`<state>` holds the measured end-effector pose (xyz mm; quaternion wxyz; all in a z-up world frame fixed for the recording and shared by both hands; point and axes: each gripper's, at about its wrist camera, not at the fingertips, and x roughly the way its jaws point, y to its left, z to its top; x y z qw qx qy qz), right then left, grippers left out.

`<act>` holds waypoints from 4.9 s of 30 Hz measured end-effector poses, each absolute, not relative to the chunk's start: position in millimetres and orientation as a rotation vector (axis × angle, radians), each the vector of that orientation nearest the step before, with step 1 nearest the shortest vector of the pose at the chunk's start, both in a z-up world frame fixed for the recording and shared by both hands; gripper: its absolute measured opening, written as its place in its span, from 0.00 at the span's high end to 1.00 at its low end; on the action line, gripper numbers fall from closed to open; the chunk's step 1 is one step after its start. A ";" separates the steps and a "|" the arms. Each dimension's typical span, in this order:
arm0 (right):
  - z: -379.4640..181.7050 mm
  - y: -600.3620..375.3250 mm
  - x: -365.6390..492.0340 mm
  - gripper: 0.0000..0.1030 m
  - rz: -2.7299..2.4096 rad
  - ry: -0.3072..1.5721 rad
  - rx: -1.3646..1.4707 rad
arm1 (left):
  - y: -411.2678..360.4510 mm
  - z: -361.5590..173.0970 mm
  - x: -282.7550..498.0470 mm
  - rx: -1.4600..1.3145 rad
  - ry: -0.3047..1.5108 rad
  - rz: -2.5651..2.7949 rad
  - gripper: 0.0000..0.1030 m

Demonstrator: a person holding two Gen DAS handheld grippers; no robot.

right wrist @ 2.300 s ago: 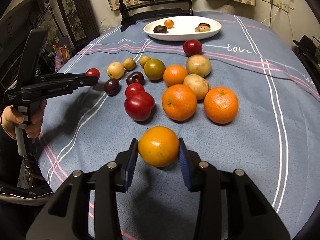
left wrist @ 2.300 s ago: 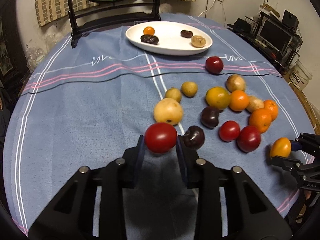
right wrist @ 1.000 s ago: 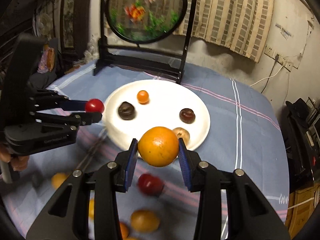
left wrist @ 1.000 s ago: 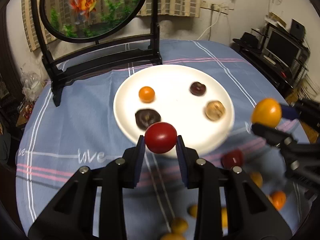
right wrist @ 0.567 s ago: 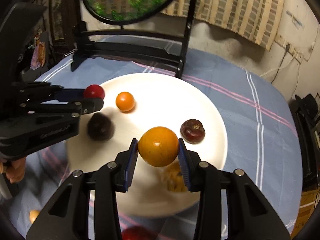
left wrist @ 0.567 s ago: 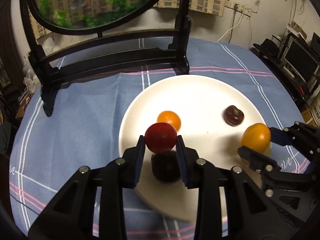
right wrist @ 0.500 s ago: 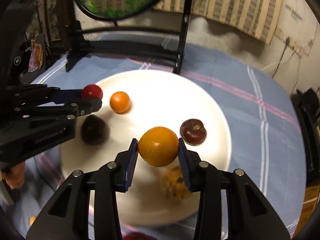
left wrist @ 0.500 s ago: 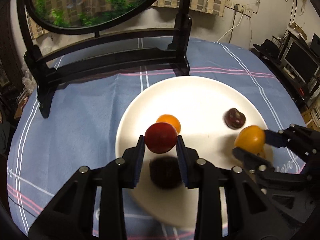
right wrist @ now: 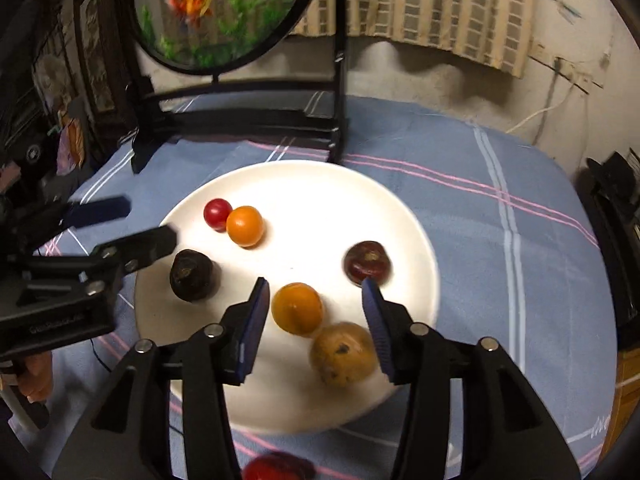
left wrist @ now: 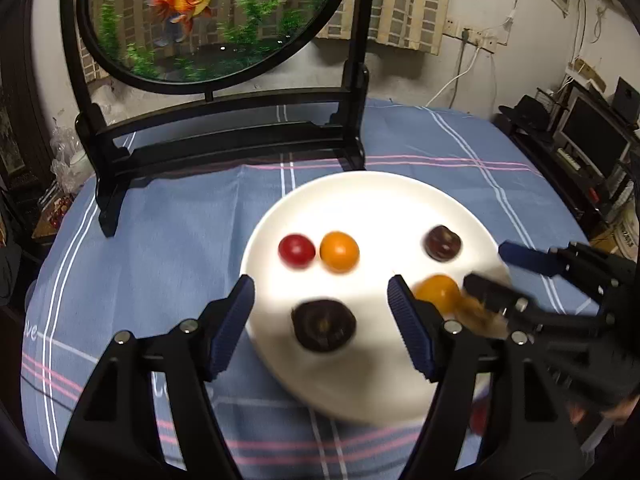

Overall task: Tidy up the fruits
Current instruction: 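Withdraw both open grippers from the plate back to the fruit cluster, then close the right gripper on another large tangerine, then grasp the pale yellow round fruit with the left gripper while the right gripper holds the tangerine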

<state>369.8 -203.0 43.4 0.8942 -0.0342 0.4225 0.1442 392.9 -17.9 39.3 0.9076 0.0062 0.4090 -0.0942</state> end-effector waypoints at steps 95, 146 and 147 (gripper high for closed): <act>-24.6 -258.7 115.9 0.56 0.148 0.993 -0.015 | 22.2 -43.0 115.3 0.019 0.989 -0.183 0.16; -15.9 -277.3 87.5 0.56 0.209 0.967 0.085 | -2.3 -22.2 174.7 0.013 1.013 -0.177 0.62; -14.6 -277.4 87.1 0.56 0.209 0.964 0.085 | -1.6 -19.0 172.7 0.016 1.006 -0.182 0.62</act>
